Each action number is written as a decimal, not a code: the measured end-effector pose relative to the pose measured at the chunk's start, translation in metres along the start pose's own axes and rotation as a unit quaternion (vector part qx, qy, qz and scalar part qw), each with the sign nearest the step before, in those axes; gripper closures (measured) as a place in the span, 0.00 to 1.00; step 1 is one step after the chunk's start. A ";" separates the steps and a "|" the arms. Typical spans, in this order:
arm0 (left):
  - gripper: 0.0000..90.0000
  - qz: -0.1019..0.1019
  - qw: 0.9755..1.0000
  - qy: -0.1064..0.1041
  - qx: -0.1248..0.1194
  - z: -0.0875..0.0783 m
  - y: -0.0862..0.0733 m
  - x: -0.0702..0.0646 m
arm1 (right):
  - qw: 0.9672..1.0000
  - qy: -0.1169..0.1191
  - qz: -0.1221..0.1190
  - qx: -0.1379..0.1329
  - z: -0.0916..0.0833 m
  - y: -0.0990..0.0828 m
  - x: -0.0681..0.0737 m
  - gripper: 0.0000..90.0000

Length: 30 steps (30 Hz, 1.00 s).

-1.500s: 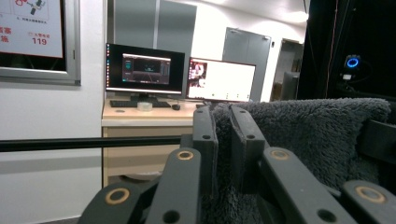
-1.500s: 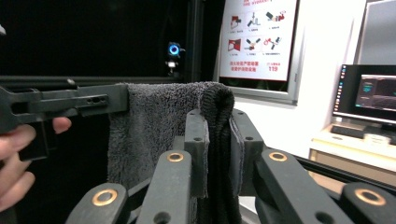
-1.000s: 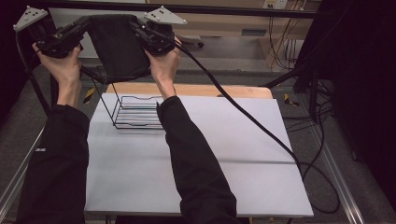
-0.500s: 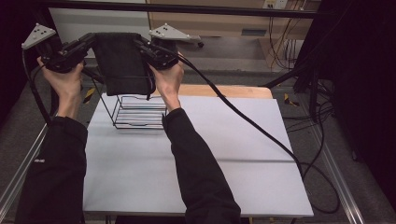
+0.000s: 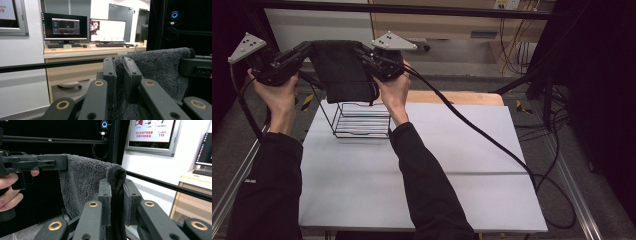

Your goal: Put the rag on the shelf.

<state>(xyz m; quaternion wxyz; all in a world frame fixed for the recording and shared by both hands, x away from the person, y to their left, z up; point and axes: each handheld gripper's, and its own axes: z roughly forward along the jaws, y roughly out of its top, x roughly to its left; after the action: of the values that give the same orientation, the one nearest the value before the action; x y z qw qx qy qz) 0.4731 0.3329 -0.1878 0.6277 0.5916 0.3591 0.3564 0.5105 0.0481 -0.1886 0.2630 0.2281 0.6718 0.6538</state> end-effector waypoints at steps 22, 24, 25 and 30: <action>0.90 0.019 1.000 -0.007 0.008 -0.025 -0.016 -0.007 | 0.999 -0.001 -0.029 0.019 -0.012 -0.007 0.023 0.88; 0.90 0.020 1.000 -0.008 0.010 -0.026 -0.017 -0.007 | 0.999 -0.002 -0.030 0.024 -0.013 -0.008 0.024 0.88; 0.90 0.021 1.000 -0.008 0.012 -0.026 -0.018 -0.007 | 0.999 -0.001 -0.029 0.025 -0.013 -0.008 0.025 0.88; 0.90 0.025 0.999 -0.015 0.020 -0.029 -0.019 -0.011 | 1.000 0.010 -0.006 0.023 -0.017 -0.014 0.021 0.88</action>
<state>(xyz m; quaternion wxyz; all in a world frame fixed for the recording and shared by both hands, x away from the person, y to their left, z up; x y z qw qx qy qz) 0.4428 0.3367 -0.2078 0.6122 0.6177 0.3421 0.3559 0.4841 0.0488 -0.2041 0.2553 0.2236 0.6904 0.6389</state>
